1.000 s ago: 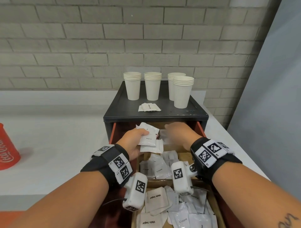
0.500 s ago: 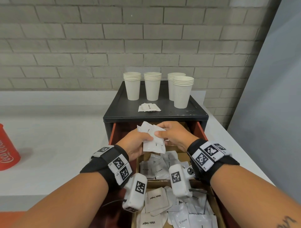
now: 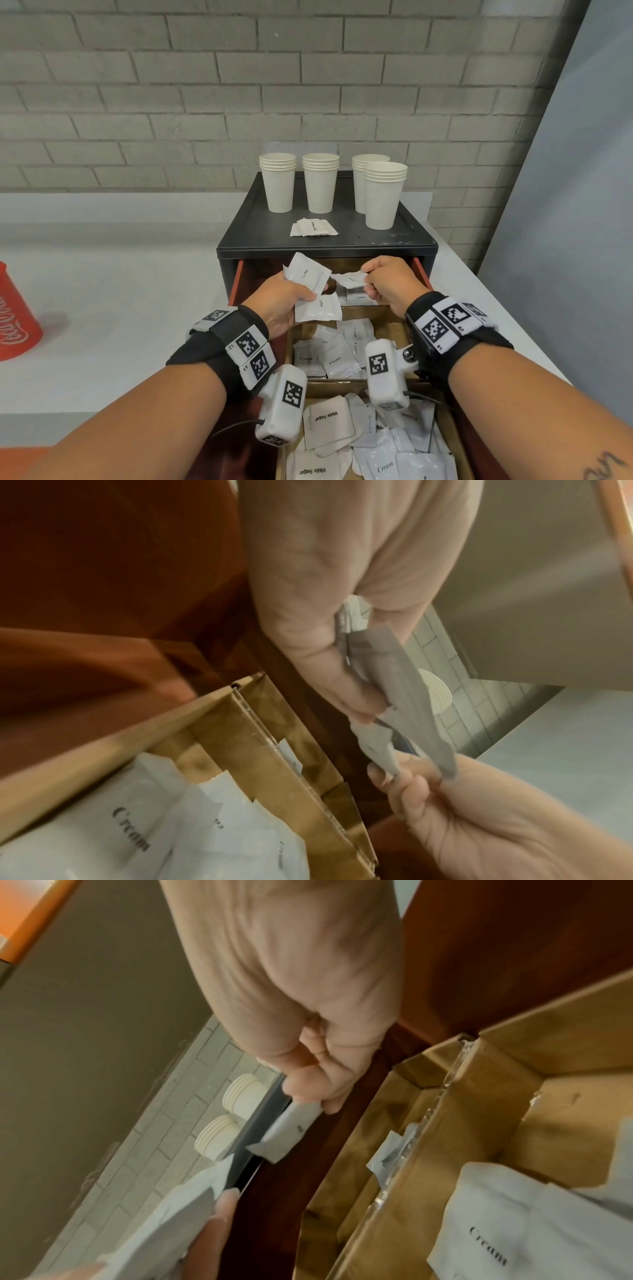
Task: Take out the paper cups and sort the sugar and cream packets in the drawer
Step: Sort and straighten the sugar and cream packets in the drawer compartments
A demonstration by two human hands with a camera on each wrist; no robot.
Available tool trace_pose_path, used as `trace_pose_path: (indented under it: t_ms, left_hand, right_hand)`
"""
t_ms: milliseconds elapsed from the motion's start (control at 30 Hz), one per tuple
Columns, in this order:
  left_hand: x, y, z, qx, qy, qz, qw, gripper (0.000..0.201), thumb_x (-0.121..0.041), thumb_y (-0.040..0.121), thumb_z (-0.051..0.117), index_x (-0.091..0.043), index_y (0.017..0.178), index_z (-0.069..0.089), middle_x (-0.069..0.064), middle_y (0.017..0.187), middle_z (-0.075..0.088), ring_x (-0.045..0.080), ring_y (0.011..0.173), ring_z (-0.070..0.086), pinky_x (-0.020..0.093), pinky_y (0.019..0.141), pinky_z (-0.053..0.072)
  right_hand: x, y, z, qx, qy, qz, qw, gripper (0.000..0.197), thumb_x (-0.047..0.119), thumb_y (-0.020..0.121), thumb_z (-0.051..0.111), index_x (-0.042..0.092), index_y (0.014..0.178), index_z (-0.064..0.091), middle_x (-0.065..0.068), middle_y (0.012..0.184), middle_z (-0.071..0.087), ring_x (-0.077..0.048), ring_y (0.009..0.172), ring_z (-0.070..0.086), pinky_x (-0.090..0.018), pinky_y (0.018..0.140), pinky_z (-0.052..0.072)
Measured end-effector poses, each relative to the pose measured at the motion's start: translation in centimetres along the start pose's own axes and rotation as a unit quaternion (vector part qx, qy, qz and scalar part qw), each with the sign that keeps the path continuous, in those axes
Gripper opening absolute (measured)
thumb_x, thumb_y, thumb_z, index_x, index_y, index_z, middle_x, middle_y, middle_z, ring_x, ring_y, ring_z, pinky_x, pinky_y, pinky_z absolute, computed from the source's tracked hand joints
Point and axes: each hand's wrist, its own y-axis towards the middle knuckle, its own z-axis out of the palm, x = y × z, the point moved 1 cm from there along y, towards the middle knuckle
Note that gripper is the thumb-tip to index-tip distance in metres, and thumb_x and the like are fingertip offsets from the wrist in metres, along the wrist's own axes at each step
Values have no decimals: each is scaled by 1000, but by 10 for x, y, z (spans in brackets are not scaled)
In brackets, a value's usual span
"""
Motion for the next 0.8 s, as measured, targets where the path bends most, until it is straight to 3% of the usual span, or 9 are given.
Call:
trace_pose_path:
  t_ms: [133,233,333,400,500,600,700,800]
  left_hand:
    - [0,-1,0,6,18,1,1000,59,13,87,48,-17,137,38,15,134,49,29,112,54,38,84,51]
    - [-1,-1,2,3,18,-1,1000,58,13,88,48,-19,135,39,12,128,51,24,99,55,36,82,50]
    - [-1,-2,2,0,18,-4,1000,59,13,88,48,-19,136,38,12,133,49,24,99,54,34,77,51]
    - [-1,-2,2,0,20,-5,1000,58,13,88,48,-19,136,39,13,134,49,25,101,54,33,75,52]
    - [-1,-1,1,8,19,-4,1000,56,14,88,47,-18,134,40,13,131,51,25,101,55,32,73,53]
    - [0,-1,1,14,23,-2,1000,53,14,87,47,-17,130,43,14,131,52,26,104,57,32,74,54]
    - [0,-1,3,36,43,-3,998,53,14,88,46,-14,132,44,14,126,55,27,107,57,33,75,55]
    - [1,-5,8,65,54,-10,996,39,15,88,45,-14,113,55,10,105,64,22,91,64,29,65,59]
  right_hand:
    - [-12,9,-3,-3,6,-31,999,36,-12,87,48,-10,122,52,-5,77,51,-11,65,50,-26,68,49]
    - [-16,11,-3,2,19,-44,999,38,-13,86,50,-11,124,51,-14,98,52,-10,69,50,-28,77,51]
    - [-14,11,-2,3,23,-56,998,36,-12,86,51,-11,122,52,-27,114,56,-13,72,52,-30,78,51]
    - [-14,10,-2,1,17,-60,998,34,-12,86,51,-11,120,54,-29,125,54,-20,81,54,-32,82,51]
    - [-13,9,-3,8,-22,-56,998,34,-7,88,50,-9,121,54,-27,129,53,-31,99,58,-36,90,49]
    - [-7,1,2,31,-114,-55,992,33,9,93,50,0,124,56,-19,129,55,-35,120,52,-40,99,43]
    - [1,-13,11,99,-99,-71,988,32,28,96,52,12,123,56,-4,120,56,-21,111,52,-34,93,42]
    - [8,-21,18,141,-113,-124,976,29,18,91,59,18,120,56,-3,112,61,-13,93,60,-23,75,50]
